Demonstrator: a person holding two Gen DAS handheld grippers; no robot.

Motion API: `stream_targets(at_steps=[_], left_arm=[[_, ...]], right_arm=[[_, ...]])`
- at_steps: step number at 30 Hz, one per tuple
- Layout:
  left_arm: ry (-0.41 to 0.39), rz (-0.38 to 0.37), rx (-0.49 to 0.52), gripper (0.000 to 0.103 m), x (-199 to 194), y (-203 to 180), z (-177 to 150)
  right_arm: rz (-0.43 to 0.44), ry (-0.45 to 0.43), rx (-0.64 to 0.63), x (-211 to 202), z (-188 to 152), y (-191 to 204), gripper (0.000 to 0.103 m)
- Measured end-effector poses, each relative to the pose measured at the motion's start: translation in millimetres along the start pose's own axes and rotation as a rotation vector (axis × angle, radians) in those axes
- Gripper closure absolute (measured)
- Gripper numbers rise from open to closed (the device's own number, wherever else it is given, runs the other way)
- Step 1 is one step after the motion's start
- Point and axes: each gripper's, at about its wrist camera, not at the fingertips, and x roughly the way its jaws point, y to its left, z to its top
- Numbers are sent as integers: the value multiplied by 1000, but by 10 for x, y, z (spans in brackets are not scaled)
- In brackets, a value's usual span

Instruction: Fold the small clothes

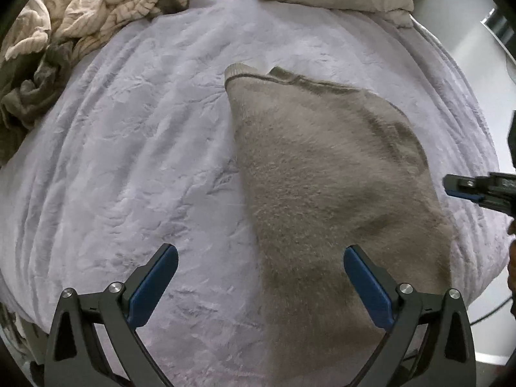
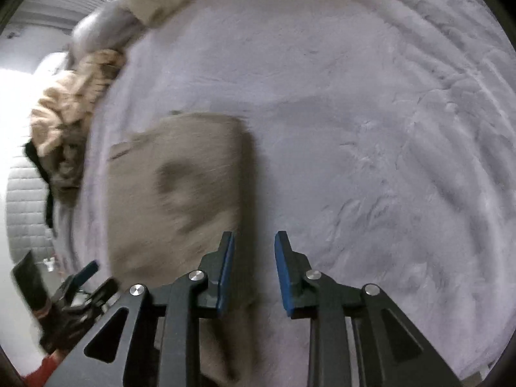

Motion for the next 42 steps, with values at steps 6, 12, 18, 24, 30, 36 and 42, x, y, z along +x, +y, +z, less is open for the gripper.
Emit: stream_targets(at_steps=[6,12,18,24,30,36,42], left_arm=[[29,1,1,0,46,15,-152],[84,-2,26,0,343,54,-444],[84,-4,25,0,279,68,-506],[65,6,16,0,138,67,-470],[54,7,-2,0,16,80,-461],[52,15,-23,0,-114,105,-443],[44,31,-11,0,-213,93,-411]], right_arm=[[111,63,-135,-78,-549,427,76],[-25,124,-159,388,-930,251,95],[-18,101,-76,250,-1065,-29,99],[-31,75,-2,-14,-1064,-86,92],[-53,63,-6,-111,-1050,18,92],[-82,77,-23,-133,-1064,177,91],[-133,76,-78,-108,-1017,447,33]])
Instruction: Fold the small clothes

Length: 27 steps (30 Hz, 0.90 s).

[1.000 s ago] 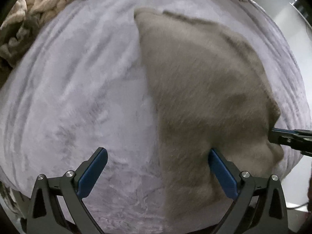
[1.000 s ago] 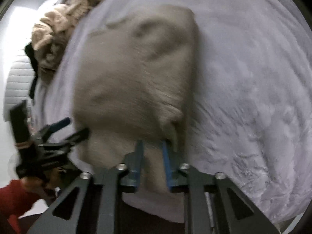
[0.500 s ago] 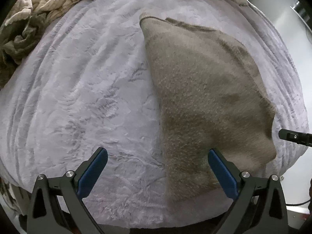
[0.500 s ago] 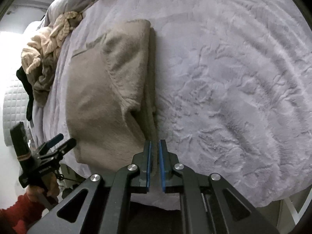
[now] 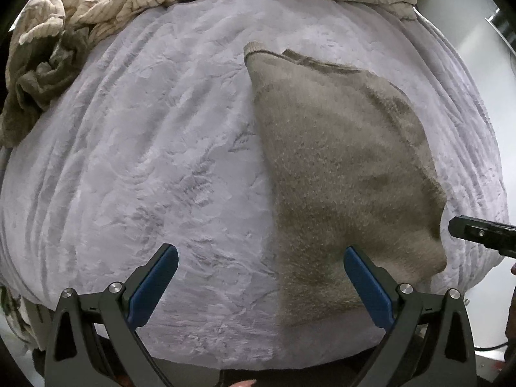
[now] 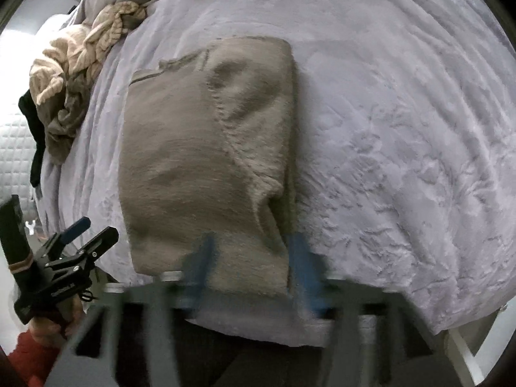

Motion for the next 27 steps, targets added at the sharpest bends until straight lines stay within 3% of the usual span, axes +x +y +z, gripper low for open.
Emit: stream_targets(at_steps=[5,7,13,14,15,16,20,27], left_arm=[[3,13,-12,0,-47,7,51],[-4,15,-9,0,-82,-17,58],[-18,18,1,0,-185,-112,123],[-16,11,-1,0,-200,-129,133],[-14,9,-2,0,-207,-135,144],[-11,11,-4,0,-213,-143,157],[11,28,-34,0,-245,-165,223],[-20,30,-95,0,-450,-155,370]], right_arm=[[-18,-10,-18,-80,84,131,33],[-40,-18,-35,-118,101,173,24],[-125,-83,-109,-267,174,364,21],[-138,-113,-118,-312,179,386,18],[-150,-118,-124,-325,192,403,4],[-170,-123,-131,-338,202,424,1],[-183,-125,-124,-379,246,462,0],[-177,-96,-94,-465,363,537,0]])
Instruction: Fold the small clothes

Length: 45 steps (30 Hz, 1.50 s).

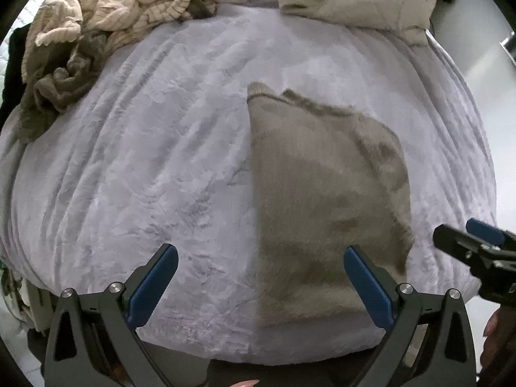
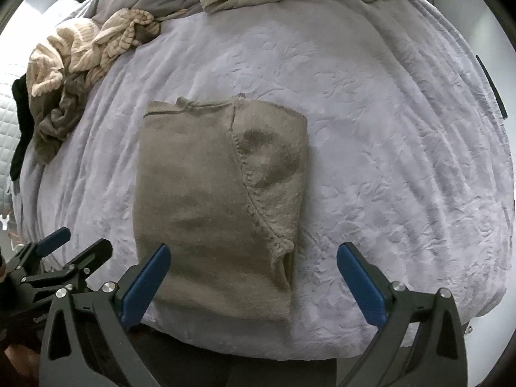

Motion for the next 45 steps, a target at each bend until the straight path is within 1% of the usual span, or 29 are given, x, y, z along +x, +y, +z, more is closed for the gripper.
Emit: stream_targets(at_steps=[6,14,25,45], left_arm=[[-31,15,-7,0,-101,-18,81],[-24,30,3,0,-113,-29,100],[-4,32,3,0,-85,-27,101],[3,38,14,0,-73,-22,86]], right_arm=[[-3,-1,22,-57,90,-6,0],[-27,5,22,-64,135,-4,0],[-35,15,20,-47,132,16,0],[-43,19,20,-43,120,22,0]])
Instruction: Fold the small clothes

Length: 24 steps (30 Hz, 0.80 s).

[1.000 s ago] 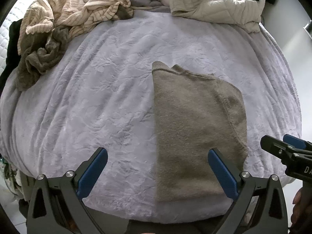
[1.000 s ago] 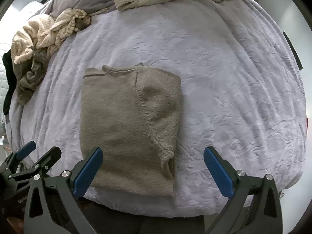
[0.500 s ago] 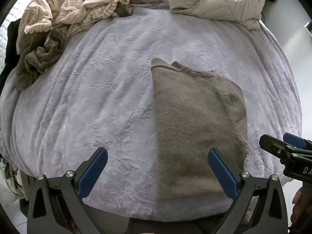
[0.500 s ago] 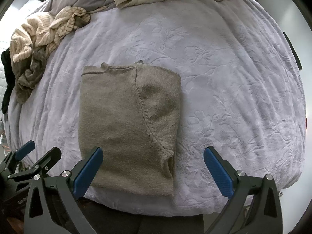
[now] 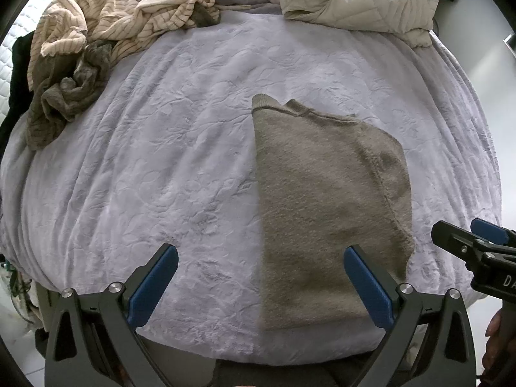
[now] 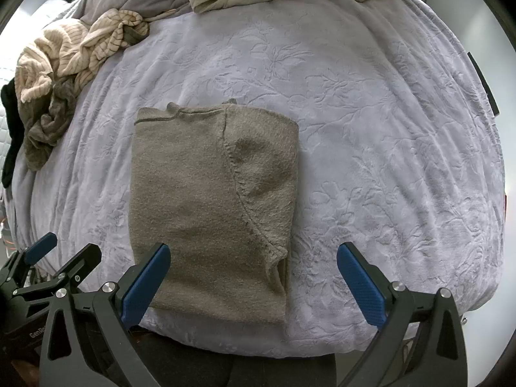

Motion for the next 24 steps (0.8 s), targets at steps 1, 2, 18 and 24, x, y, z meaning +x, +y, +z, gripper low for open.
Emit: stream_targets(at_steps=[1,2,18,24], left_arm=[[0,0,1,0,0,3,-1],[0,1,-2,0,-2,-3,-4],[2,6,6,0,5,-3,-8],[3,7,12,0,11,6,-5]], right_arm=[[0,0,-1,0,4,-1,0],[0,0,-2,0,4,-1,0],[0,0,1,2,-14,2,0],[0,-1,2,8,-35,10,0]])
